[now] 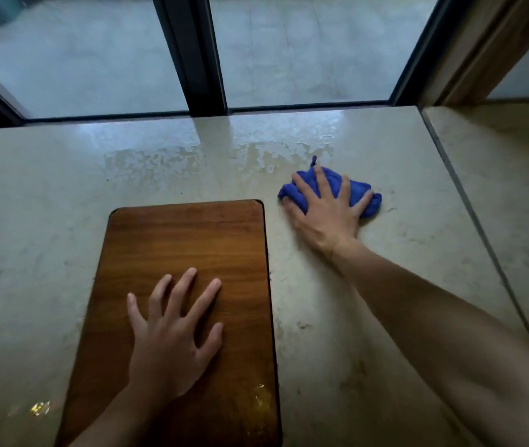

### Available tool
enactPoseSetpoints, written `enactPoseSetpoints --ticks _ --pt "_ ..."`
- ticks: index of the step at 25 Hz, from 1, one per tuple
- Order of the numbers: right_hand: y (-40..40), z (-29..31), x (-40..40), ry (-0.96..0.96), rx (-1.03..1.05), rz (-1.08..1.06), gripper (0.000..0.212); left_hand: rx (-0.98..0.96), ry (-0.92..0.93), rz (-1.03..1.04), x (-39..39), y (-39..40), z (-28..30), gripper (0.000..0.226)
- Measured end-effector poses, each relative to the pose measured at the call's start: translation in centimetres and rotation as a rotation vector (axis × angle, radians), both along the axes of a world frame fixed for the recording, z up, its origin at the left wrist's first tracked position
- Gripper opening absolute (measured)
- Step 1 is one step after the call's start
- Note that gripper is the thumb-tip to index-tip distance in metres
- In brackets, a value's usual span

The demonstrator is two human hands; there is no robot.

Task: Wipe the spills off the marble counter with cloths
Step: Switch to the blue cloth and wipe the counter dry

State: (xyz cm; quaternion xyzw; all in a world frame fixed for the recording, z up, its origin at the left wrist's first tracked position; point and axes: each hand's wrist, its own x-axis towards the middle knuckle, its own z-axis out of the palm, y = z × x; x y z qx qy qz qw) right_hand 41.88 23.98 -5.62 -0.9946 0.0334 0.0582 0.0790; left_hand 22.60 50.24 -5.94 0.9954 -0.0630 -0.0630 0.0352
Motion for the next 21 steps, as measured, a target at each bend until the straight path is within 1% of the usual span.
enactPoseSetpoints --ticks 2,5,8,10,12,16,21 --pt "-0.3 -0.3 5.5 0.013 -0.004 0.017 0.067 0.014 0.026 -0.002 0.3 -0.1 -0.1 0.068" --pt "-0.4 -0.4 12.7 0.029 -0.01 0.037 0.067 0.016 0.013 0.001 0.6 0.2 -0.7 0.068" --pt "-0.7 0.3 17.5 0.04 -0.024 0.084 0.063 0.026 -0.055 -0.028 0.6 0.1 -0.6 0.067" --pt "-0.2 0.2 19.5 0.038 -0.03 0.113 0.063 0.013 -0.06 -0.028 0.7 0.0 -0.8 0.067" --pt "0.4 0.1 20.2 0.032 -0.014 0.137 0.064 0.0 -0.044 -0.014 0.8 0.1 -1.0 0.072" --pt "0.9 0.2 19.0 0.045 -0.018 0.21 0.062 0.002 -0.012 0.0 0.7 0.4 -1.0 0.071" --pt "1.9 0.4 11.7 0.045 -0.001 0.358 0.055 -0.023 -0.007 0.001 1.0 0.3 -0.7 0.069"
